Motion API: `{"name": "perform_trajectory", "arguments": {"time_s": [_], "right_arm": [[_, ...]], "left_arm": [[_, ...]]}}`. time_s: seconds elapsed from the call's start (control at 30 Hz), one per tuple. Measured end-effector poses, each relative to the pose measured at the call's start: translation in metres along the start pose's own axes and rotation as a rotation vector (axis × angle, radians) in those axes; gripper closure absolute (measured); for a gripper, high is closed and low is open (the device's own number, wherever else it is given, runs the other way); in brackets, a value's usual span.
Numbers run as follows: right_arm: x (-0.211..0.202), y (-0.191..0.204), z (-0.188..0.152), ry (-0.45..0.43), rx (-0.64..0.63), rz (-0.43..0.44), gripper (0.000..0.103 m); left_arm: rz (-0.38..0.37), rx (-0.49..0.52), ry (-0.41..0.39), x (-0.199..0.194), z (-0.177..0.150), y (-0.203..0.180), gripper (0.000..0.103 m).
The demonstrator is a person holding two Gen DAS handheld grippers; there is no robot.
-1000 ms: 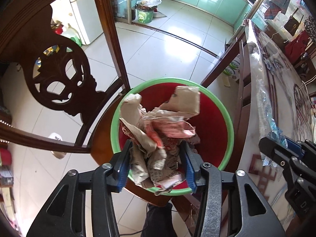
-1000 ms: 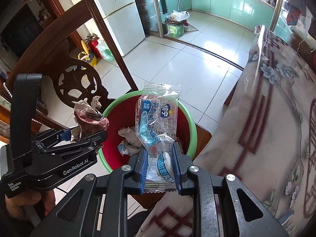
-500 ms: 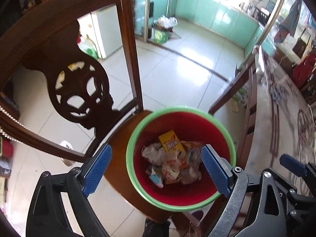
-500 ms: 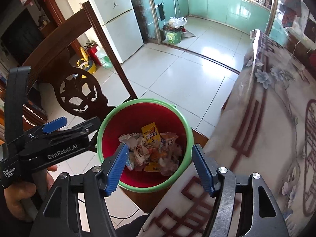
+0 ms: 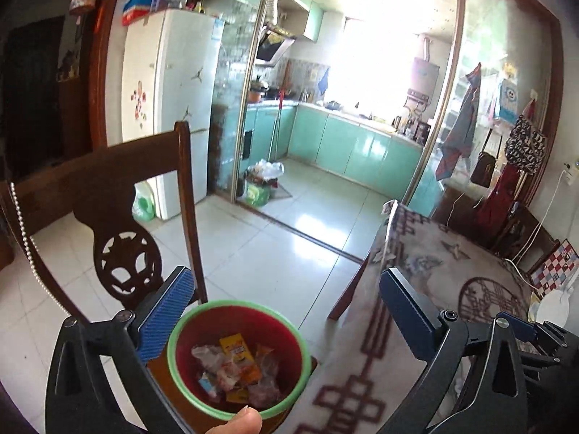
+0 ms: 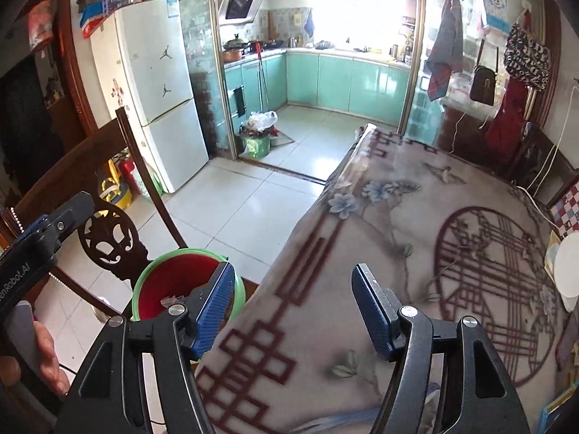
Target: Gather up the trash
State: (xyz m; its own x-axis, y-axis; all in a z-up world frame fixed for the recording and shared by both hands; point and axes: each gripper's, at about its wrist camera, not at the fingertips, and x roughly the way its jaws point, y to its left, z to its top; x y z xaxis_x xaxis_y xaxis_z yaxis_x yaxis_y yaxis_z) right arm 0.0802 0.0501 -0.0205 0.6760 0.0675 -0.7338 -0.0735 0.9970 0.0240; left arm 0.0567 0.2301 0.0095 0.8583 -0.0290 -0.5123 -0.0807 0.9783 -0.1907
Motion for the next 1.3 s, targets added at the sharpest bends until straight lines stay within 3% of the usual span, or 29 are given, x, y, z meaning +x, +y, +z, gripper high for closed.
{"name": "perform_trajectory", "arguments": {"time_s": [0.17,0.3,0.4,0.57,0.8,1.3], "right_arm": [[-0.054,-0.048,-0.013,-0.088,0.014,-0.017,0.031],[-0.086,-0.083,-0.024,-0.124,0.029,-0.018,0.03],[-0.105,-0.107,-0.033,-0.147,0.046,-0.026,0.03],[-0.133,-0.144,-0.045,-0.188,0.079,-0.045,0.03],[-0.145,-0.165,-0.053,-0.202,0.044,-0.078,0.03],[-0.151,-0.188,-0.057,-0.202,0.073,-0.08,0.029]], "left_arm": [[-0.074,-0.021,-0.108,-0.046,-0.002,-0.049,0.0],[-0.116,0.003,-0.112,-0.066,-0.005,-0.083,0.0],[-0.13,0.017,-0.105,-0.072,-0.009,-0.098,0.0],[-0.103,0.057,-0.157,-0.09,-0.014,-0.122,0.0],[-0.075,0.072,-0.216,-0.106,-0.016,-0.145,0.0],[-0.055,0.101,-0.188,-0.103,-0.018,-0.167,0.0]]}}
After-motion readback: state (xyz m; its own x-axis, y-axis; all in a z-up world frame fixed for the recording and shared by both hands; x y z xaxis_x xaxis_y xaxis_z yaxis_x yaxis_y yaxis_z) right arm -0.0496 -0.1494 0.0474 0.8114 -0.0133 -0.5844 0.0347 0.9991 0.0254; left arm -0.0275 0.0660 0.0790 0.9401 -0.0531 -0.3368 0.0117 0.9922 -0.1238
